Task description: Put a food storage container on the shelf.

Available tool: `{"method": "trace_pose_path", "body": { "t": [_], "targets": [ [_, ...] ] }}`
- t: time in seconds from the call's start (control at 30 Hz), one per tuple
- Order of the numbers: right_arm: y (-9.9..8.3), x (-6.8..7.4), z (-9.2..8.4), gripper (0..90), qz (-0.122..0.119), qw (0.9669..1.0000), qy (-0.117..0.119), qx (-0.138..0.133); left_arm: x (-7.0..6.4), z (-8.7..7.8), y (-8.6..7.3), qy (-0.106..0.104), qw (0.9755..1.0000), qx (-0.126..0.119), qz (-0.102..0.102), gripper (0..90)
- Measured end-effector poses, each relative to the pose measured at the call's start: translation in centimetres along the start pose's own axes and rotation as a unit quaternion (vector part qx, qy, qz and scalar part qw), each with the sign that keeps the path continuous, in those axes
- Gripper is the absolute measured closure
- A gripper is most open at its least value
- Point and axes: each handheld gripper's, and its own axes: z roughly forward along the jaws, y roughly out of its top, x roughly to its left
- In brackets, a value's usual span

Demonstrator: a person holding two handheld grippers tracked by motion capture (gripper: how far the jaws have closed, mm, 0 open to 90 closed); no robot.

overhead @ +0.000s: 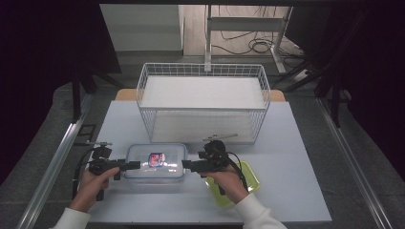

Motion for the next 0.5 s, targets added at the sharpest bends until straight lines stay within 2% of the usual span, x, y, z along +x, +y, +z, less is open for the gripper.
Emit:
{"method": "trace_pose_path", "body": {
  "t": [0.17, 0.5],
  "targets": [
    [-0.2, 0.0, 1.6, 20.5, 0.005, 0.9998, 0.01, 0.019, -0.5, -0.3, -0.4, 0.01, 0.9998, -0.005, 0.017, 24.0],
    [0.0, 0.0, 3.5, 19.1, 0.018, 0.9987, 0.018, 0.045, -1.0, -0.5, -0.9, 0.018, 0.9991, -0.014, 0.035, 24.2]
  ]
}}
